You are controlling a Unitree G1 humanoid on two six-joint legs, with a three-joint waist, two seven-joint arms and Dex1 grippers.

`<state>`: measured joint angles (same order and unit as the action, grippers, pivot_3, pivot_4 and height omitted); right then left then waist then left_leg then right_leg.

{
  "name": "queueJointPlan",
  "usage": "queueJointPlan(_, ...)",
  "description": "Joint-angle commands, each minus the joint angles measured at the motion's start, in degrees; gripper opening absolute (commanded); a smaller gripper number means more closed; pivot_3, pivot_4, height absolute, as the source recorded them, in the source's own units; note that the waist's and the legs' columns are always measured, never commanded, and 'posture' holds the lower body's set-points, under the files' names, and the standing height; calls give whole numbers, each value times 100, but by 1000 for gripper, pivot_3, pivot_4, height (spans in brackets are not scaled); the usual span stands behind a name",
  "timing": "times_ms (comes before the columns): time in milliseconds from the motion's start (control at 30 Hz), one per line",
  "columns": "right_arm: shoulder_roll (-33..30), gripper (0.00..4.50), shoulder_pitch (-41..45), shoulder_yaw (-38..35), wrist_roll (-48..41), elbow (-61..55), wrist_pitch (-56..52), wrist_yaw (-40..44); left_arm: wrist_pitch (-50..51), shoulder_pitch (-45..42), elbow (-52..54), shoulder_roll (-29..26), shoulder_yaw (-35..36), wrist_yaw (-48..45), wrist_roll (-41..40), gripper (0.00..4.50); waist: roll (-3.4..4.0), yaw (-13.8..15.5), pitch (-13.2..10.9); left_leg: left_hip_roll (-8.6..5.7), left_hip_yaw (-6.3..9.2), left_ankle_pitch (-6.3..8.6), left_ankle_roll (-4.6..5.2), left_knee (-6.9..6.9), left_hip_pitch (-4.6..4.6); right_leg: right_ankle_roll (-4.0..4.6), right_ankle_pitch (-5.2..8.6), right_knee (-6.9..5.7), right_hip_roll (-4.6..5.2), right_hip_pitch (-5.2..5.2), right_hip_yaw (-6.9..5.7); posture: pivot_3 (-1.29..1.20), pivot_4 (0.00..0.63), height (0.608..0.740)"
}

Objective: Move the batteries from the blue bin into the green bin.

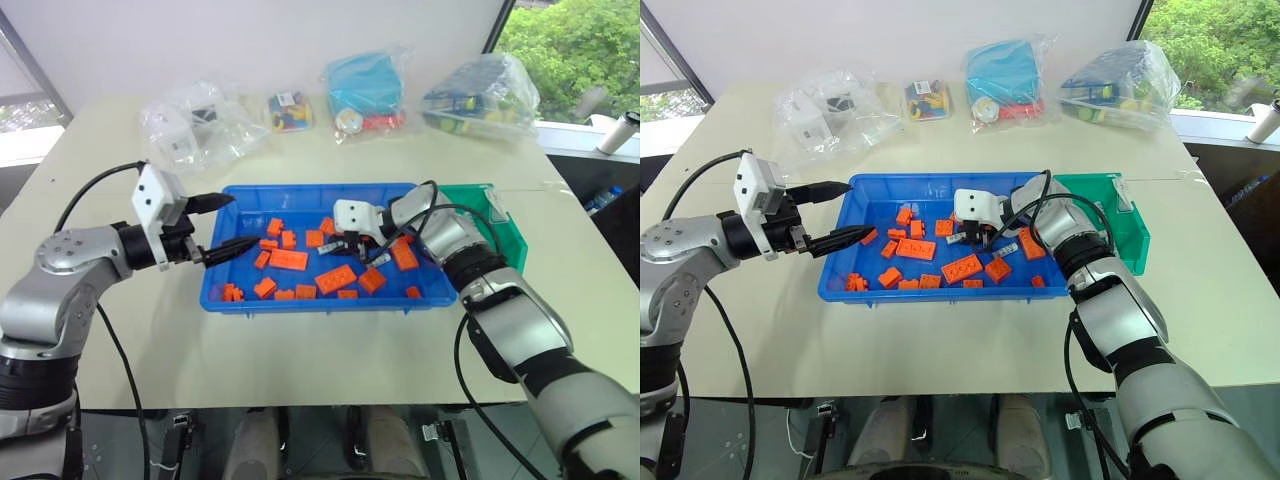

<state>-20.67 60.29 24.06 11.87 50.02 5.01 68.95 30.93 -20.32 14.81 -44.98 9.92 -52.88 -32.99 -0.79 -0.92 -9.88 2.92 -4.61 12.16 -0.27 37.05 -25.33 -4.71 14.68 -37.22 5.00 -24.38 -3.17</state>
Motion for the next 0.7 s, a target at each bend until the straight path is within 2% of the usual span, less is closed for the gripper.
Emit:
queueJointPlan(33, -81, 42, -199, 71, 121, -62, -88, 119, -84, -2, 205, -72, 154, 1, -24, 4500, 0, 2, 0, 0, 0, 0, 0, 0, 0, 0, 0, 0, 0, 0, 0, 0, 150, 736)
queueJointPlan(167, -370, 42, -633, -298, -154, -1219, -767, 88, -28, 11, 255, -114, 69, -145, -97, 4500, 0, 28, 0, 0, 0, 0, 0, 1, -1, 0, 0, 0, 1, 1, 0, 0, 150, 736)
queueJointPlan(300, -596, 42, -1198, -1143, -700, -3082, -2549, -308, 40, 31, 396, -146, -49, -343, -168, 4500, 1, 35, -1, -1, 1, 0, 0, 2, -4, 0, 0, 1, 4, 0, -1, 0, 150, 736)
queueJointPlan(433, -941, 42, -1682, -2206, -1011, -4634, -4145, -1086, 107, -36, 456, -136, -201, -547, -225, 4500, 6, 30, -4, 0, 0, 0, 0, 1, -7, 0, 0, -2, 4, -6, -1, 0, 150, 736)
queueJointPlan(567, -1596, 42, -2047, -3117, -1050, -5295, -4976, -1769, 163, -176, 445, -121, -386, -797, -328, 4500, 5, 74, -3, -3, 0, 0, 0, 2, -8, 1, 1, 4, 5, -5, -2, 0, 150, 736)
queueJointPlan(700, -2289, 42, -2482, -3753, -1181, -5725, -5586, -2053, 136, -430, 299, -67, -624, -1021, -323, 4500, 5, 112, -4, -3, -2, 1, 0, 2, -9, 3, 2, 8, 5, -6, 0, 0, 150, 736)
